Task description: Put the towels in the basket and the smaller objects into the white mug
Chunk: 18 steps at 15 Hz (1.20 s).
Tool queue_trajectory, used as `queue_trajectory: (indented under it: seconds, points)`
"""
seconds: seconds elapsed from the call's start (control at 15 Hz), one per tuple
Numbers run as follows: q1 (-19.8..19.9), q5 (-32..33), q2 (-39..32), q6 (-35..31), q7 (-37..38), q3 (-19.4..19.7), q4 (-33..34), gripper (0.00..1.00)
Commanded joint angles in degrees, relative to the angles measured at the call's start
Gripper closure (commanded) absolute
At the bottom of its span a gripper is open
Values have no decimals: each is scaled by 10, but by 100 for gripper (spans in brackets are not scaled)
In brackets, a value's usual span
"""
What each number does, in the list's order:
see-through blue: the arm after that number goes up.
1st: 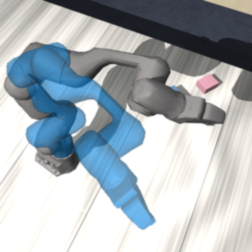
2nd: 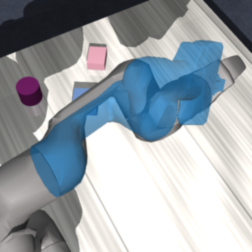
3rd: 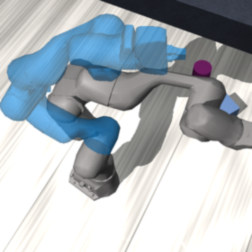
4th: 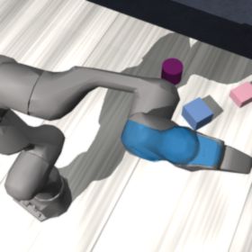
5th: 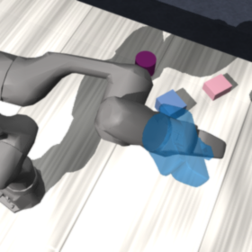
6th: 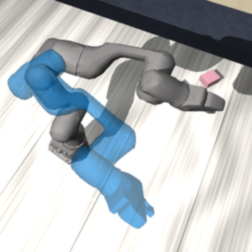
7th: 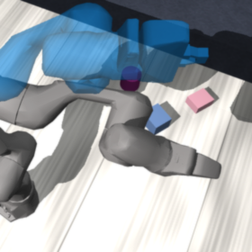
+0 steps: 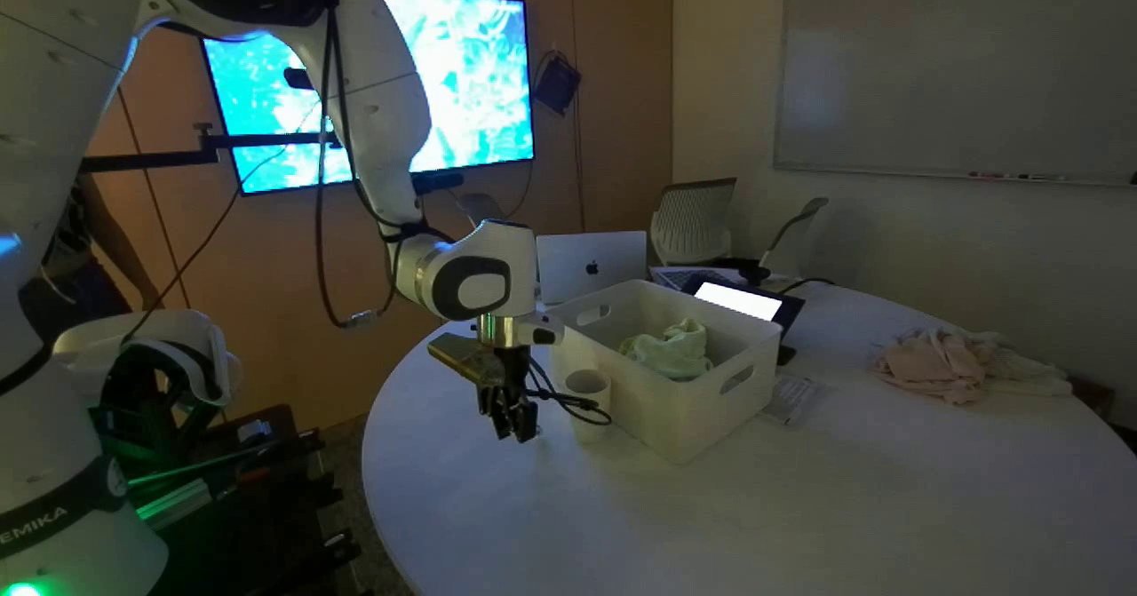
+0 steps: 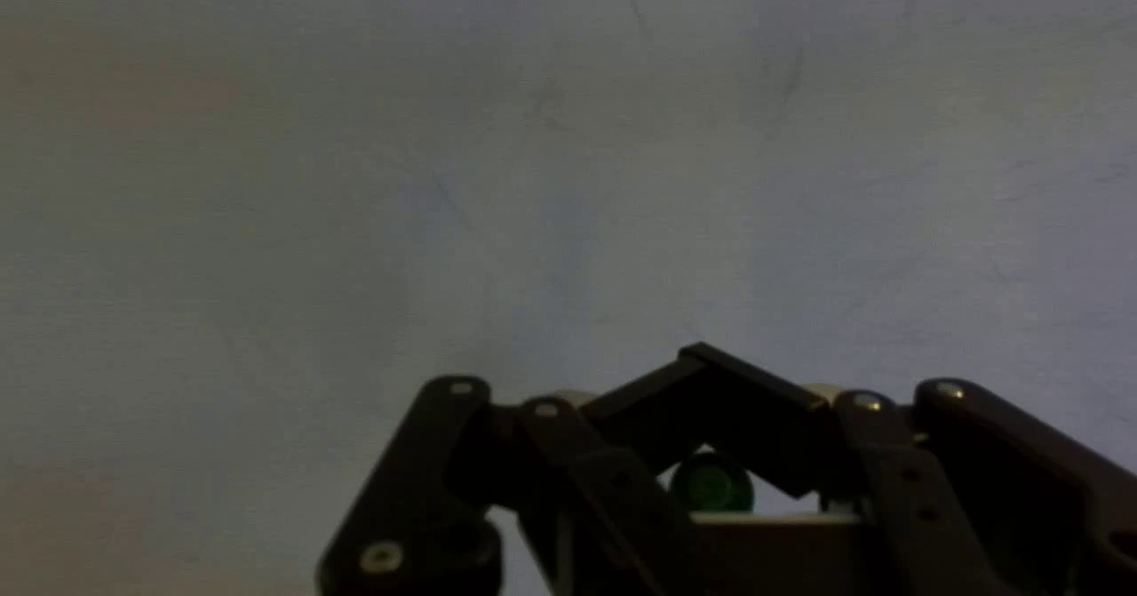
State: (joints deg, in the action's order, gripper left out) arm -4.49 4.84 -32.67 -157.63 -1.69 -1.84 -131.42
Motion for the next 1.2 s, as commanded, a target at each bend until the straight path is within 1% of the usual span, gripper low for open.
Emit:
queue_trajectory:
  seconds: [0.0,0.2,0.4,0.6,0.67,0.73,0.8,1.13]
  points:
    - [-1,5,28,6,1,8,-16,99]
    - [2,3,32,4,3,13,-16,100]
    - [11,-4,37,2,0,10,-14,99]
    - [14,-15,40,-4,19,12,-14,98]
    - [12,-25,39,-15,42,18,-14,83]
    - [18,-41,42,-13,54,15,-14,73]
    - [20,-57,44,-10,72,17,-14,68]
    - [45,-138,54,7,128,18,-14,31]
